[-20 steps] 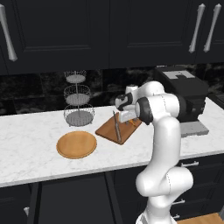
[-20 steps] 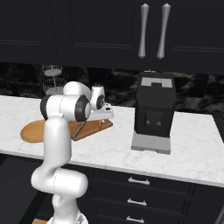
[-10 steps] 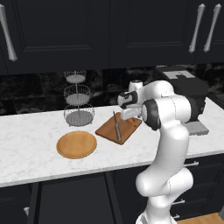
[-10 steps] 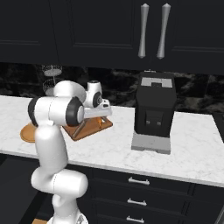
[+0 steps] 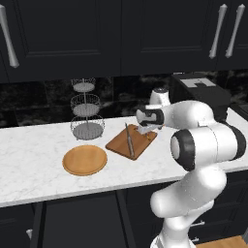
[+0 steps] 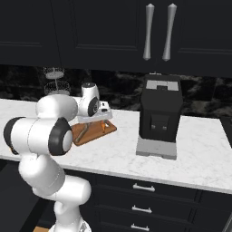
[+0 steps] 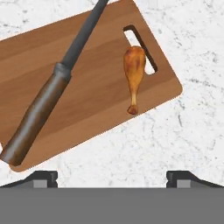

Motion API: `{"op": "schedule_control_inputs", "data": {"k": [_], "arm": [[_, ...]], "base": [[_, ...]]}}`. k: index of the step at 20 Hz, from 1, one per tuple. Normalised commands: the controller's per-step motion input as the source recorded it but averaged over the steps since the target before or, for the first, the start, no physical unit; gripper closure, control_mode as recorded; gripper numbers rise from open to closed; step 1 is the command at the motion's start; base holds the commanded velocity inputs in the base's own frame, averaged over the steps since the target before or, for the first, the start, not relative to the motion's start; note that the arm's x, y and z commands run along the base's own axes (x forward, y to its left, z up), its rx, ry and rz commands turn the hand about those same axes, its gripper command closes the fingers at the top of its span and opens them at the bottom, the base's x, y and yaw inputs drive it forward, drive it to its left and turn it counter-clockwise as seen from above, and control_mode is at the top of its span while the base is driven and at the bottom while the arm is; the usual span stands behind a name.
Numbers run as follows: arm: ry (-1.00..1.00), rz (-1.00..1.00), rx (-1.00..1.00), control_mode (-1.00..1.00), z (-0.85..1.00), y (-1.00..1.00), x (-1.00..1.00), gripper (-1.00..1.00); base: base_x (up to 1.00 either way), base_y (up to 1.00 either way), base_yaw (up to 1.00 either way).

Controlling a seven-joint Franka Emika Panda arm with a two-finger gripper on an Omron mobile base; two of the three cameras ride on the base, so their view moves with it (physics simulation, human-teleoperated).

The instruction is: Pick up the knife from the drawer and place it on the cutting board. Then place the meat from the plate to the cutting board.

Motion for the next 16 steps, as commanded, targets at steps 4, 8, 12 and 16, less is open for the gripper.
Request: {"op": "schedule_control_inputs", "data": {"k": [4,8,12,16], "arm": [[-0.1,0.0,0.0,-1.0,0.4,0.0,-0.63,-1.0],[-0.1,0.0,0.0,-1.0,0.46,0.0,-0.61,-1.0],[-0.09,0.0,0.0,-1.0,0.55,0.0,-0.57,-1.0],[-0.09,0.0,0.0,-1.0,0.62,0.0,-0.59,-1.0]], "base": [[0.0,0.0,0.0],[0.0,0.0,0.0],[0.0,0.0,0.0],[0.0,0.0,0.0]]}}
